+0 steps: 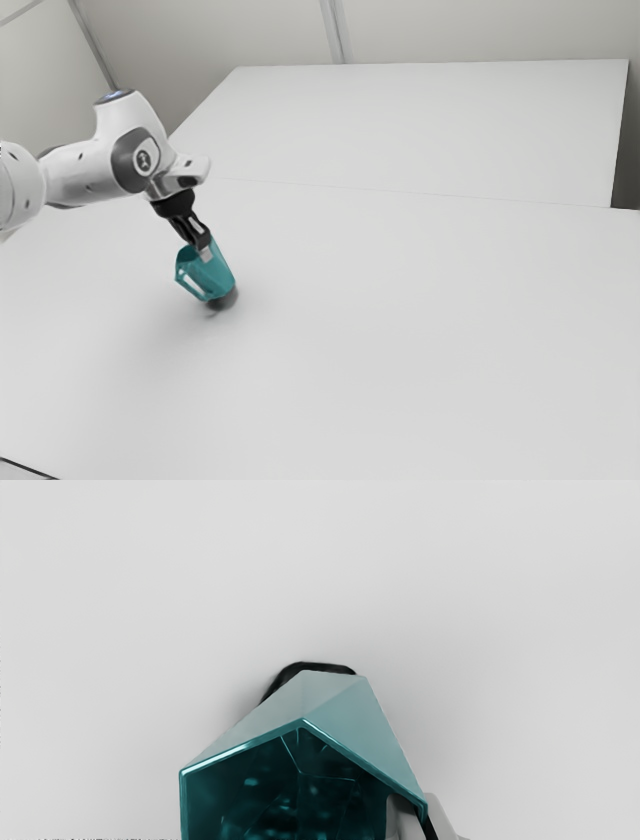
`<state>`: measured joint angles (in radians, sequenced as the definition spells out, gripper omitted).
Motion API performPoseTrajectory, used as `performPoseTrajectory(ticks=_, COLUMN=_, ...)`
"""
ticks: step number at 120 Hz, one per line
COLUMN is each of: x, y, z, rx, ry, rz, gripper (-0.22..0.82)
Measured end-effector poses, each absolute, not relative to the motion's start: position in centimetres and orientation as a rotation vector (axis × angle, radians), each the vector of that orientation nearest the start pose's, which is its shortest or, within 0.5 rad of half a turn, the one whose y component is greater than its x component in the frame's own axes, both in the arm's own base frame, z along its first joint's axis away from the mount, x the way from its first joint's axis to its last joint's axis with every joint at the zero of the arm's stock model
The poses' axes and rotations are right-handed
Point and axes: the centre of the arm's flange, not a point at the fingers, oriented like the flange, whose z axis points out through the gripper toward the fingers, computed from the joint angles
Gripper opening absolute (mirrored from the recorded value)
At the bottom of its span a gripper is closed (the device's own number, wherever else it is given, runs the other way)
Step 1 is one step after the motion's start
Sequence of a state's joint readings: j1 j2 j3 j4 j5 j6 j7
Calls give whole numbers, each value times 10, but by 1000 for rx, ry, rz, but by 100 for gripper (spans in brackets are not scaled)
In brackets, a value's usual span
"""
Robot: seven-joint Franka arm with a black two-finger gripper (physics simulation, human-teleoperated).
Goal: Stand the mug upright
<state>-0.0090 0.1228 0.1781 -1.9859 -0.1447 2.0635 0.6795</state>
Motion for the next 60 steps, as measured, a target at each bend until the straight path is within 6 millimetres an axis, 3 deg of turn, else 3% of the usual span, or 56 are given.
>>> performPoseTrajectory(ticks=60, x=604, y=68, z=394, rx=-3201, ry=365, rz=61, gripper=-18)
